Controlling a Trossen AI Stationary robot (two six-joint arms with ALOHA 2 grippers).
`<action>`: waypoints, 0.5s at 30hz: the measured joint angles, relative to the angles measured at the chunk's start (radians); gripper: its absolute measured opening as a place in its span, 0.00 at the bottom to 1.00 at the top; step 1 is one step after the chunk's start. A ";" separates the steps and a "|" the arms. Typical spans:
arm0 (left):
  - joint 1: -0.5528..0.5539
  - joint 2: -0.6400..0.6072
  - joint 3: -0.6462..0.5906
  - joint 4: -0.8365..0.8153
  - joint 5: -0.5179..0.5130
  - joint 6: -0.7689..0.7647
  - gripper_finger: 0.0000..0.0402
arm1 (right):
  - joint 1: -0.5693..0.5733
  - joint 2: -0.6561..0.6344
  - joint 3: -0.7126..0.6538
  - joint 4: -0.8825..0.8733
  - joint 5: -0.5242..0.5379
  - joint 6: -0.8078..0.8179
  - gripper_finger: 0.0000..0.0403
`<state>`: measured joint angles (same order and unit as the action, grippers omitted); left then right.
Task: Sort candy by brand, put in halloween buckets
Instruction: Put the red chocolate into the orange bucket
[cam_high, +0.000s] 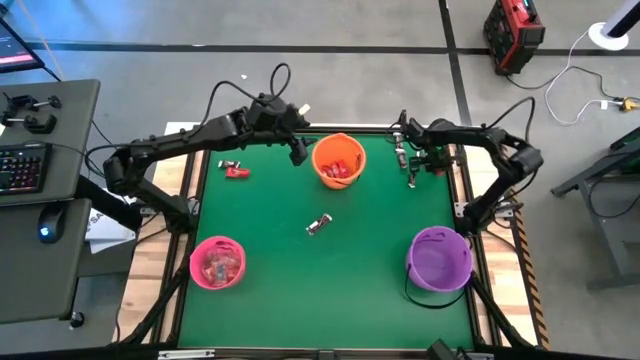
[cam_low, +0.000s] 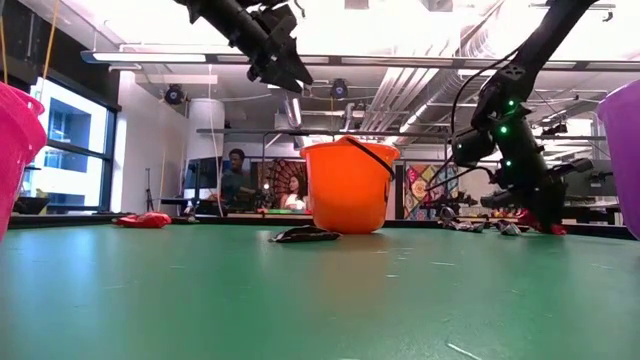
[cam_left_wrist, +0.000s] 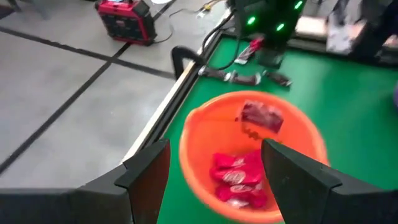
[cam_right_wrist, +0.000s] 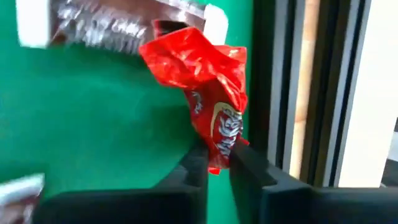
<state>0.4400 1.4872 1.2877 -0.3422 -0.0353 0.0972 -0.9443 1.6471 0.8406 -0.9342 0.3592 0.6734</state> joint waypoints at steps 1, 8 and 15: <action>0.000 -0.004 0.000 -0.014 -0.017 0.012 0.60 | 0.011 -0.007 0.000 -0.016 -0.009 -0.003 0.05; 0.023 -0.111 0.000 -0.054 -0.137 0.143 0.60 | 0.121 -0.193 0.011 -0.187 -0.027 0.032 0.04; 0.081 -0.239 0.002 -0.056 -0.175 0.115 0.60 | 0.303 -0.504 0.080 0.009 -0.132 0.112 0.02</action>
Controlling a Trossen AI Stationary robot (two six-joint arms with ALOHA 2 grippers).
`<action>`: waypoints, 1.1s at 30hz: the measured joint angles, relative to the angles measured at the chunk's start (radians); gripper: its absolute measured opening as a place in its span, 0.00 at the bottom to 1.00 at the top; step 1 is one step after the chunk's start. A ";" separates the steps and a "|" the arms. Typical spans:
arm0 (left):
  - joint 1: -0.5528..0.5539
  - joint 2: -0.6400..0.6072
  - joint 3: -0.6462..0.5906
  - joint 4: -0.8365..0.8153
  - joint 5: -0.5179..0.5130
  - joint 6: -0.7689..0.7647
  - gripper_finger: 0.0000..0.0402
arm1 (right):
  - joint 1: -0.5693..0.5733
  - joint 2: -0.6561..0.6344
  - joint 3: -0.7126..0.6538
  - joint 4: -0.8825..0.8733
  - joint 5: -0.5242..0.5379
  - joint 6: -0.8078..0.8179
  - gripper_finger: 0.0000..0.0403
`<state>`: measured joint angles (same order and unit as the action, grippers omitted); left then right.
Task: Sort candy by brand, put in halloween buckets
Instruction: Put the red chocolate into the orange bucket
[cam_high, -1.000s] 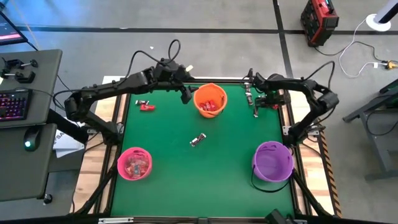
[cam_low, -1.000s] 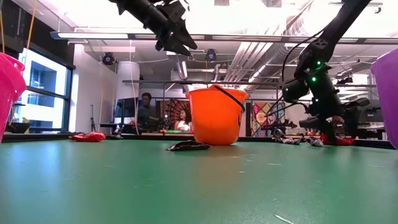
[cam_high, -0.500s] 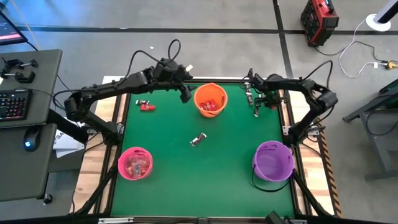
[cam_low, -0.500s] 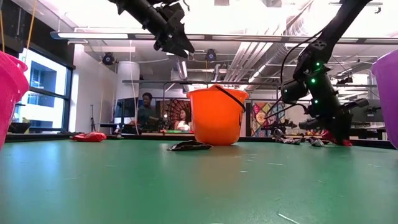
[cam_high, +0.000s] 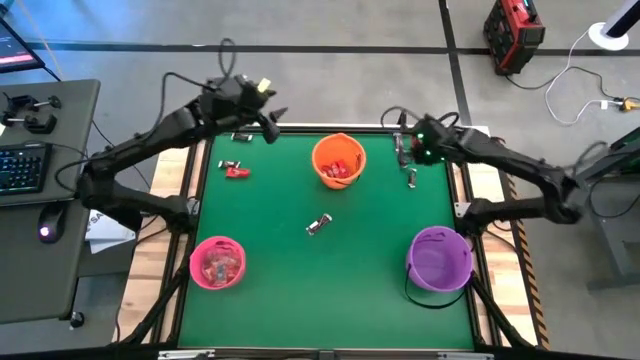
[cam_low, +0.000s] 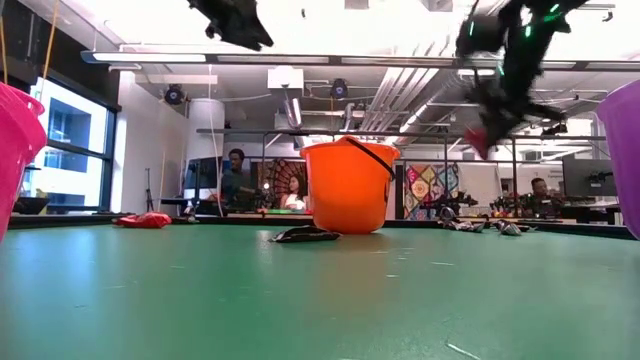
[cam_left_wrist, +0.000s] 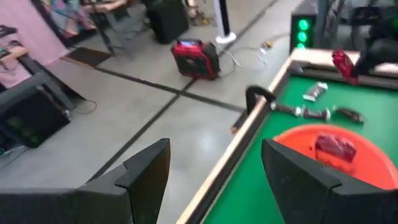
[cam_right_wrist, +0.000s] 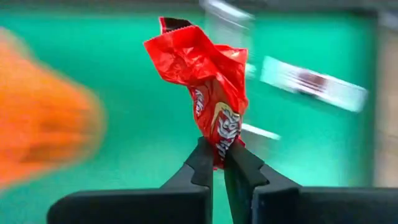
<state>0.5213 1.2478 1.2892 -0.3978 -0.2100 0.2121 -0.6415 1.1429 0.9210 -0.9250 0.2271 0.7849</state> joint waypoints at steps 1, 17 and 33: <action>0.008 -0.014 0.000 0.000 -0.001 -0.011 0.60 | 0.021 -0.033 -0.005 0.100 -0.042 0.001 0.03; 0.028 -0.046 0.000 -0.290 -0.011 -0.072 0.60 | 0.288 0.258 -0.018 0.897 -0.218 0.003 0.07; 0.055 -0.028 -0.034 -0.595 -0.064 -0.145 0.60 | 0.269 0.378 0.327 0.747 -0.231 -0.323 0.69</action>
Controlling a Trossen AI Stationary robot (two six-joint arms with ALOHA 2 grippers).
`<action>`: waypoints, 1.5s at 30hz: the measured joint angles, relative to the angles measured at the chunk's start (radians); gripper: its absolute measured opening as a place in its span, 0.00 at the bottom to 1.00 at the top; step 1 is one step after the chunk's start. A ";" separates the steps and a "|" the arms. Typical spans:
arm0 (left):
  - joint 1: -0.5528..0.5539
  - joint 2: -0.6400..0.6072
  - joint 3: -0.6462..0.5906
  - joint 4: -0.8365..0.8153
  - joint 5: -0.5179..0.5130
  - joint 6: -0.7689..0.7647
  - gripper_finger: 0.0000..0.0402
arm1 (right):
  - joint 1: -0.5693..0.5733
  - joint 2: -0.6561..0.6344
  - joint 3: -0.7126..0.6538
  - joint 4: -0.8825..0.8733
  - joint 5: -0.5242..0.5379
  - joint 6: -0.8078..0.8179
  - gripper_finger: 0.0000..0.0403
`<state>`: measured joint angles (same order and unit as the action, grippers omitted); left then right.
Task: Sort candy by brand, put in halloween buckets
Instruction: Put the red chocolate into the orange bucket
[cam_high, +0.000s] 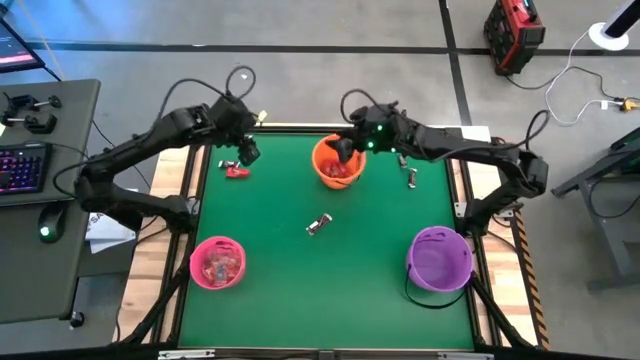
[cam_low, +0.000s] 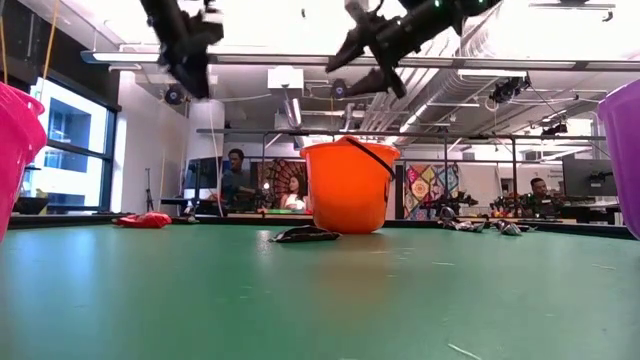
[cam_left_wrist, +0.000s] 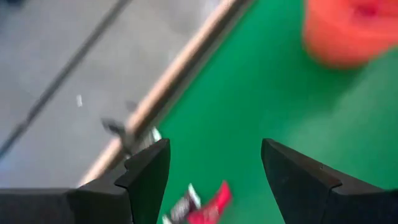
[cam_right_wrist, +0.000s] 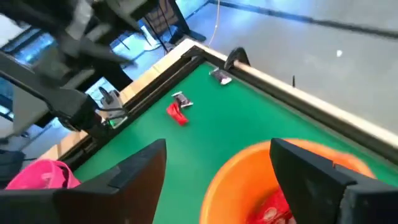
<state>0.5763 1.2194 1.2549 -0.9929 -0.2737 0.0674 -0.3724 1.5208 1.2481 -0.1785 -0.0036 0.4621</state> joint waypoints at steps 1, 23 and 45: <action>0.011 0.000 -0.036 -0.004 0.003 -0.012 0.60 | -0.002 0.000 0.020 -0.020 0.000 -0.018 0.70; 0.188 0.452 -0.301 0.120 0.081 0.183 0.60 | -0.003 0.001 0.080 -0.153 0.026 -0.052 0.70; 0.162 0.317 -0.106 -0.039 0.086 0.123 0.16 | 0.010 0.001 0.080 -0.184 0.082 -0.025 0.70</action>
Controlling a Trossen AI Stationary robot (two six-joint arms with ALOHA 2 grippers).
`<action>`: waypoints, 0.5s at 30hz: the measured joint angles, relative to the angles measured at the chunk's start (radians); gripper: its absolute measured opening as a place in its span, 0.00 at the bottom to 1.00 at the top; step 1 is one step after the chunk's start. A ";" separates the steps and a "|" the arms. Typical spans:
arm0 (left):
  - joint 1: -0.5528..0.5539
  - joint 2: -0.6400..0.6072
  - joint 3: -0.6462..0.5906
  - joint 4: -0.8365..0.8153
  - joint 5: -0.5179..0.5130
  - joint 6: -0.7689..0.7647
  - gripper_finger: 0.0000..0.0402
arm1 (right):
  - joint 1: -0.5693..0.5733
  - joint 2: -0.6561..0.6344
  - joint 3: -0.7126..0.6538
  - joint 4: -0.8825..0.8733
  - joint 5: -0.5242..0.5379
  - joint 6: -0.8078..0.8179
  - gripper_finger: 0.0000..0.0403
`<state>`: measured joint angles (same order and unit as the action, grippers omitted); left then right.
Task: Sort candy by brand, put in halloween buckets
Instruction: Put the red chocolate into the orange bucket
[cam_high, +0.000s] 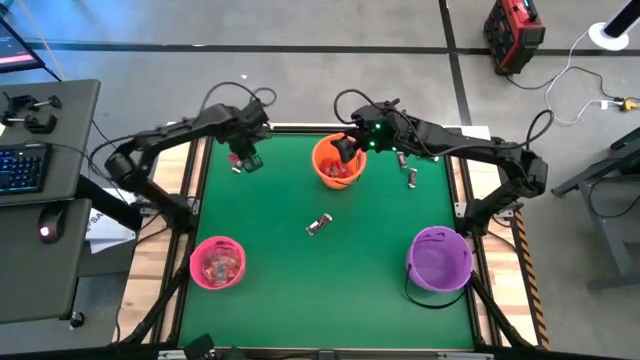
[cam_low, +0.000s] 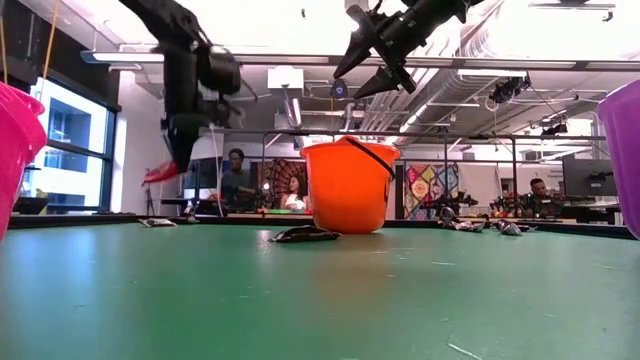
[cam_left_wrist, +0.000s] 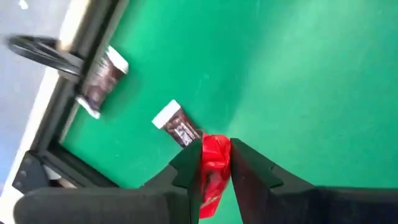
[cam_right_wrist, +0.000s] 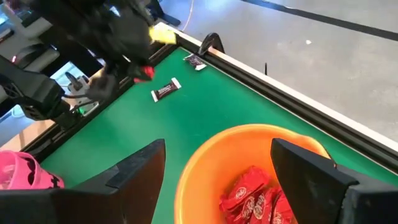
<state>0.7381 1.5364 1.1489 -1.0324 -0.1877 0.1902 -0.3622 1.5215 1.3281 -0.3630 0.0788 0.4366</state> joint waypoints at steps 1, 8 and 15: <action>0.000 -0.023 0.010 -0.001 0.010 -0.007 0.16 | 0.000 0.000 0.000 0.000 0.000 0.000 0.70; -0.045 -0.125 0.024 0.247 0.375 -0.162 0.04 | 0.000 0.000 0.000 0.000 0.013 0.008 0.70; -0.195 -0.106 0.024 0.696 0.458 -0.301 0.10 | 0.000 0.000 0.000 0.035 0.018 0.060 0.70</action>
<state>0.5432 1.4301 1.1732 -0.3369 0.2702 -0.1112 -0.3618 1.5215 1.3277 -0.3284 0.0965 0.4969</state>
